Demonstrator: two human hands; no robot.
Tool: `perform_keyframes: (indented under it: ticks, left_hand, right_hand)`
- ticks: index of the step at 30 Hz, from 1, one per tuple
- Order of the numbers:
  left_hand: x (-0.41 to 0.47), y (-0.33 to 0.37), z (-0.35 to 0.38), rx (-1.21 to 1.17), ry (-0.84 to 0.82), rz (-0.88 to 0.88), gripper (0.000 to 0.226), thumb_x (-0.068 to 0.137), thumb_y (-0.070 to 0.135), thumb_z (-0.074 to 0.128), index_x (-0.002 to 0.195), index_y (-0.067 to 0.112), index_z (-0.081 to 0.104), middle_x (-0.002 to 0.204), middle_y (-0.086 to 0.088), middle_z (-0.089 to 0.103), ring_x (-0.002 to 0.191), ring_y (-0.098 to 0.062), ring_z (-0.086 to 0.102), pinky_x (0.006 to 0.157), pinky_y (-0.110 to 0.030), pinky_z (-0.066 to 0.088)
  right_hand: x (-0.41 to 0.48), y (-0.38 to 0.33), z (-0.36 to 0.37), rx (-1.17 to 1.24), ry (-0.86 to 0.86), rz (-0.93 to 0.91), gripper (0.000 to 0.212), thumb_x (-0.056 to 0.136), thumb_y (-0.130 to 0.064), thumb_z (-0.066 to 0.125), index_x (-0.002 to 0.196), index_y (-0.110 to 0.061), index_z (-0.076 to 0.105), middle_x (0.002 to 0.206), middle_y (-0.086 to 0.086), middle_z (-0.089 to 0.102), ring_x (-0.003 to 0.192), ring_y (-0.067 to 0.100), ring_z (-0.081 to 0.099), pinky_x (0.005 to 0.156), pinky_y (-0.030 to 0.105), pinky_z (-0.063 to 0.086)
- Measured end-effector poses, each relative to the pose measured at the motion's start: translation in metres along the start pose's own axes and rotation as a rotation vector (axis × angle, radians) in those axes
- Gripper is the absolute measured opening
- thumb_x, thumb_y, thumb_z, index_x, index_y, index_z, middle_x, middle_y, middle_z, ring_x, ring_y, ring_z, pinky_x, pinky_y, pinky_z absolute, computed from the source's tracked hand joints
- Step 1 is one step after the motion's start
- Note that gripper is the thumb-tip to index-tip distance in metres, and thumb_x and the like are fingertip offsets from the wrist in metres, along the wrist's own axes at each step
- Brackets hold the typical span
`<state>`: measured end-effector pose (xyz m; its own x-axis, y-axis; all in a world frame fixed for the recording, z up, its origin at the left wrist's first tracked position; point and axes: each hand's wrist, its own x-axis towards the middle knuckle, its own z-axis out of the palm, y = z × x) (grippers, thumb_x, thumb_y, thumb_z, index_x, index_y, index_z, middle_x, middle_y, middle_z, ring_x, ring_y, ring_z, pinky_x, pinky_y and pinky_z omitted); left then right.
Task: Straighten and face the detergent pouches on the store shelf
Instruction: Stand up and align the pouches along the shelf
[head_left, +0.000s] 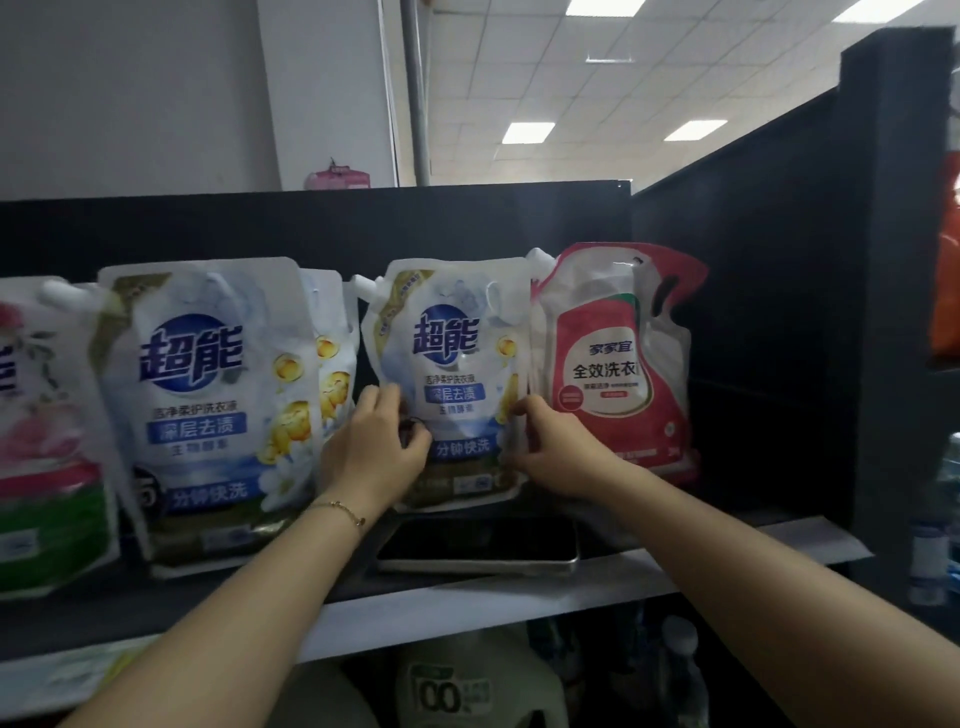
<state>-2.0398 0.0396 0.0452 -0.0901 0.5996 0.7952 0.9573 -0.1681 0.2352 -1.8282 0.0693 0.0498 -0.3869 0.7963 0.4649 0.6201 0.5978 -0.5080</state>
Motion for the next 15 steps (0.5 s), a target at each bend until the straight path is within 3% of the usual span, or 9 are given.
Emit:
perform_keyframes:
  ticks: [2, 5, 7, 9, 12, 15]
  left_hand:
    - [-0.006, -0.011, 0.007, -0.122, -0.006, -0.123, 0.021, 0.085, 0.03, 0.064, 0.087, 0.018, 0.045, 0.096, -0.002, 0.047, 0.084, -0.022, 0.05, 0.068, -0.03, 0.037]
    - [-0.013, -0.016, 0.012, -0.245, -0.036, -0.154, 0.023, 0.081, 0.024, 0.071, 0.081, 0.016, 0.05, 0.096, -0.004, 0.047, 0.085, -0.022, 0.051, 0.068, -0.024, 0.035]
    - [-0.013, -0.016, 0.012, -0.285, -0.027, -0.135, 0.026, 0.077, 0.026, 0.076, 0.08, 0.016, 0.053, 0.1, -0.001, 0.044, 0.084, -0.016, 0.049, 0.063, -0.015, 0.033]
    - [-0.012, -0.015, 0.01, -0.304, -0.041, -0.128, 0.03, 0.074, 0.029, 0.079, 0.085, 0.018, 0.054, 0.109, 0.002, 0.038, 0.093, -0.01, 0.043, 0.072, -0.011, 0.034]
    - [-0.012, -0.024, 0.011, -0.396, -0.112, -0.158, 0.036, 0.068, 0.032, 0.084, 0.085, 0.027, 0.052, 0.12, 0.004, 0.033, 0.11, -0.01, 0.039, 0.091, -0.021, 0.04]
    - [-0.014, -0.03, 0.009, -0.532, -0.265, -0.179, 0.043, 0.067, 0.03, 0.085, 0.086, 0.037, 0.047, 0.115, 0.004, 0.051, 0.105, -0.021, 0.056, 0.081, -0.028, 0.052]
  right_hand:
    - [0.005, 0.004, 0.005, 0.096, -0.007, 0.067, 0.055, 0.084, -0.02, 0.071, 0.13, -0.013, 0.042, 0.1, -0.009, 0.055, 0.084, 0.007, 0.053, 0.053, 0.005, 0.038]
    - [0.01, 0.015, 0.011, 0.159, 0.039, 0.057, 0.066, 0.072, -0.018, 0.082, 0.125, -0.016, 0.042, 0.093, -0.018, 0.05, 0.086, 0.004, 0.052, 0.056, 0.004, 0.04]
    - [0.011, 0.02, 0.014, 0.143, 0.048, 0.028, 0.076, 0.063, -0.023, 0.089, 0.122, -0.022, 0.041, 0.1, -0.016, 0.052, 0.095, 0.006, 0.054, 0.068, 0.008, 0.044]
    - [0.011, 0.024, 0.017, 0.141, 0.079, 0.006, 0.083, 0.057, -0.029, 0.092, 0.122, -0.028, 0.04, 0.11, -0.009, 0.057, 0.103, 0.01, 0.056, 0.079, 0.02, 0.052]
    - [0.009, 0.022, 0.017, 0.124, 0.11, -0.05, 0.095, 0.053, -0.035, 0.093, 0.128, -0.043, 0.034, 0.116, -0.005, 0.059, 0.104, 0.015, 0.06, 0.085, 0.032, 0.055]
    - [0.007, 0.019, 0.018, 0.062, 0.115, -0.102, 0.115, 0.054, -0.041, 0.091, 0.138, -0.064, 0.014, 0.127, 0.002, 0.056, 0.106, 0.021, 0.059, 0.088, 0.039, 0.054]
